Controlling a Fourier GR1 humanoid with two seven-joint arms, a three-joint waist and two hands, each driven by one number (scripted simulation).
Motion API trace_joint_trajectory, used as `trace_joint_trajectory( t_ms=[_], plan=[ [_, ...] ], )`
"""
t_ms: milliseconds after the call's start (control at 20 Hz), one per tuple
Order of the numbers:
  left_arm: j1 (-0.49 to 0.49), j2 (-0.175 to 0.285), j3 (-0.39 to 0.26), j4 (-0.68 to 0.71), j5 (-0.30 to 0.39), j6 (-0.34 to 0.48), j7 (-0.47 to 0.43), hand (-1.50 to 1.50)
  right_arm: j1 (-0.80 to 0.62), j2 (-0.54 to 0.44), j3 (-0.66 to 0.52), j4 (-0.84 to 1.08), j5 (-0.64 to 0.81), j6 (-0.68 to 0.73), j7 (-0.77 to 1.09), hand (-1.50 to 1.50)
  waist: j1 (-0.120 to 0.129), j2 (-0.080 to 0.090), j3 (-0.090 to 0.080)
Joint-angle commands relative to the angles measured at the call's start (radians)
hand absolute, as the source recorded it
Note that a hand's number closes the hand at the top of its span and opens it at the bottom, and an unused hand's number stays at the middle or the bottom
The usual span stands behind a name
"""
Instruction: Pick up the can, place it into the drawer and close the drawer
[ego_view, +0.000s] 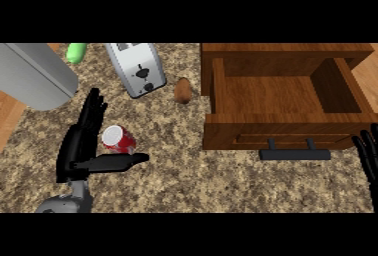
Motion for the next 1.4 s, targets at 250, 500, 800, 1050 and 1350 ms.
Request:
trace_joint_trajectory(
  t_ms=[250, 500, 800, 1050, 1350],
  plan=[
    [0.013, 0.024, 0.072, 0.168, 0.04, -0.026, -0.165, -1.5, -0.028, 0.021, -0.003, 0.064, 0.047, 0.01, -0.042, -1.5, 0.002, 0.0, 0.0],
    [0.005, 0.024, 0.095, 0.32, 0.03, -0.021, -0.277, -1.5, 0.031, 0.053, 0.033, -0.041, 0.053, 0.009, 0.004, -1.5, -0.002, 0.001, 0.0],
    [0.044, 0.067, 0.13, 0.373, 0.058, -0.076, -0.36, -1.5, -0.018, 0.012, -0.059, 0.045, 0.0, 0.043, -0.039, -1.5, 0.001, 0.0, 0.0],
    [0.02, 0.079, 0.151, 0.445, 0.073, -0.085, -0.396, -1.5, -0.077, 0.016, -0.06, 0.069, 0.002, 0.019, -0.005, -1.5, 0.002, 0.0, 0.0],
    [-0.081, 0.069, 0.174, 0.645, 0.058, -0.058, -0.491, -1.5, 0.045, 0.066, 0.103, 0.003, 0.103, -0.052, -0.071, -1.5, -0.004, 0.001, 0.0]
  ],
)
